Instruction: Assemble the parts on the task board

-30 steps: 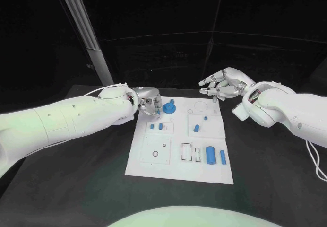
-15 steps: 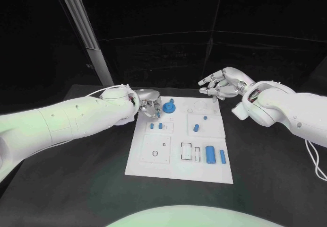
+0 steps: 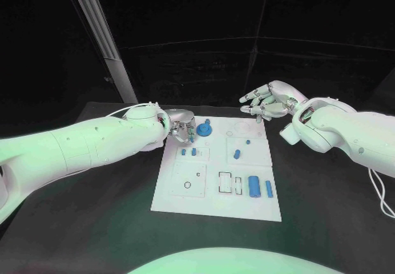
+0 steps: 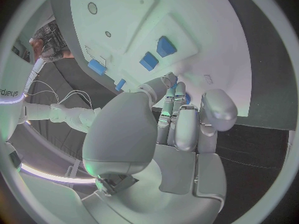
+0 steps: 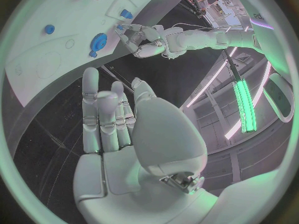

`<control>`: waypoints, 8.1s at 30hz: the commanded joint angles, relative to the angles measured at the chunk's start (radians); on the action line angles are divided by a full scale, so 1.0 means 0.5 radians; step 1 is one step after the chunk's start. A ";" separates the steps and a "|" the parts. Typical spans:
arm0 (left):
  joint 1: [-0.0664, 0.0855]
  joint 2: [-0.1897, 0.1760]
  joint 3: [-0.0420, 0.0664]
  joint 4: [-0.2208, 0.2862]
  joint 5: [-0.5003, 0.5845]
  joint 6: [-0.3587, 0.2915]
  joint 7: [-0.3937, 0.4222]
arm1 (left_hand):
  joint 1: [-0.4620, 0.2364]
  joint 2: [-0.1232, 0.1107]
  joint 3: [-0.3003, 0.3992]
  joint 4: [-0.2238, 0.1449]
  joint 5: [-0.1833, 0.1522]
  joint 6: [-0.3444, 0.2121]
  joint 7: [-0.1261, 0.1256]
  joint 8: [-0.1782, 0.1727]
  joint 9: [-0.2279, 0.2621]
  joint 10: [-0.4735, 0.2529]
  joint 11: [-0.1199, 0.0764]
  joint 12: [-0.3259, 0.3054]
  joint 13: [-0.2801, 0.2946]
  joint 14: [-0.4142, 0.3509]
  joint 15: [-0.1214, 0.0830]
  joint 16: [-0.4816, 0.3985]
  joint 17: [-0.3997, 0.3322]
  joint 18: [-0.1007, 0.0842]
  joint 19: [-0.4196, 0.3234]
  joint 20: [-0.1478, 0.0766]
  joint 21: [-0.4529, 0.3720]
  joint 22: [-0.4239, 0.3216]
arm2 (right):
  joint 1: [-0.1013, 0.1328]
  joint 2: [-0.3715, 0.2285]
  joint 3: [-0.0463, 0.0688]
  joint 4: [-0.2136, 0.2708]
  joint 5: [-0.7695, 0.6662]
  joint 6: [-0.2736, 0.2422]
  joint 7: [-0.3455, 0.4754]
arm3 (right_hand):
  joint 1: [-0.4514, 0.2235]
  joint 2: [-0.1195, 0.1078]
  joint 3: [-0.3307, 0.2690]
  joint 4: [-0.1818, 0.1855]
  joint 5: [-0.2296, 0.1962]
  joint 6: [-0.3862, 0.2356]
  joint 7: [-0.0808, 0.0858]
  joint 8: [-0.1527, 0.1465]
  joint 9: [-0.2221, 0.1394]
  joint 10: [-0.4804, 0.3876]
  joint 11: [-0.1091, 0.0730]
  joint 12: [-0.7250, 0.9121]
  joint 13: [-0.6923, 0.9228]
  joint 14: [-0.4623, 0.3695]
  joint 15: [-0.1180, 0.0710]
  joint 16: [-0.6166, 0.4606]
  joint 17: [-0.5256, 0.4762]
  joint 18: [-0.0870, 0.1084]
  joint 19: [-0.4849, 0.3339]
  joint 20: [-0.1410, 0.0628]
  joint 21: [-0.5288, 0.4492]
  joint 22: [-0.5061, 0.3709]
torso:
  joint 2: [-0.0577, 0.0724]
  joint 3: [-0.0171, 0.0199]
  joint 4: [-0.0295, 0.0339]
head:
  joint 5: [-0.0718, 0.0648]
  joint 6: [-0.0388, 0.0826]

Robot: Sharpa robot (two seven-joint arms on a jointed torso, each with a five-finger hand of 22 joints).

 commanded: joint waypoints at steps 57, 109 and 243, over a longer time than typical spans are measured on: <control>0.021 -0.254 -0.013 0.117 1.700 -0.238 0.577 | -0.001 0.018 -0.165 -0.045 -0.004 -0.255 0.097 -0.049 -0.010 -0.396 0.111 -0.043 0.009 -0.276 0.077 -0.339 -0.765 0.115 -0.335 0.087 -0.862 -0.675 | -0.050 -0.034 0.000 0.014 -1.557 0.182 -0.427 | 0.239 -0.127 0.358 -0.065 -0.368 0.261 -0.050 0.086 0.001 0.094 0.003 -0.972 -0.960 0.168 -0.014 0.282 0.276 0.009 0.147 -0.016 0.095 0.047 | 0.000 -0.0030 0.001 | -0.095 0.031; 0.016 -0.460 -0.019 0.356 2.646 -0.106 0.941 | -0.042 0.026 -0.193 -0.049 0.002 -0.275 0.101 -0.046 -0.020 -0.362 0.108 0.099 0.009 -0.593 0.086 -0.600 -1.220 0.118 -0.511 0.099 -0.984 -0.740 | -0.220 0.118 0.000 -0.057 -1.830 0.313 -0.490 | 0.171 -0.154 0.879 -0.177 -0.524 0.412 -0.056 0.016 0.017 0.292 -0.007 -1.095 -1.273 0.211 -0.021 0.535 0.483 -0.029 0.223 -0.011 0.401 0.403 | 0.001 -0.0016 0.001 | -0.107 0.018; 0.018 -0.422 -0.019 0.343 2.646 -0.097 0.882 | -0.028 0.030 -0.188 -0.064 0.002 -0.283 0.103 -0.046 -0.021 -0.384 0.111 0.110 0.002 -0.611 0.086 -0.609 -1.236 0.118 -0.523 0.098 -0.992 -0.746 | -0.375 0.463 -0.041 0.383 -2.028 0.338 -0.599 | 0.001 -0.174 1.109 -0.315 -0.610 0.471 -0.060 -0.013 0.023 0.361 -0.016 -1.163 -1.289 0.209 -0.028 0.592 0.483 -0.046 0.232 -0.030 0.535 0.554 | 0.000 -0.0045 -0.001 | 0.021 -0.101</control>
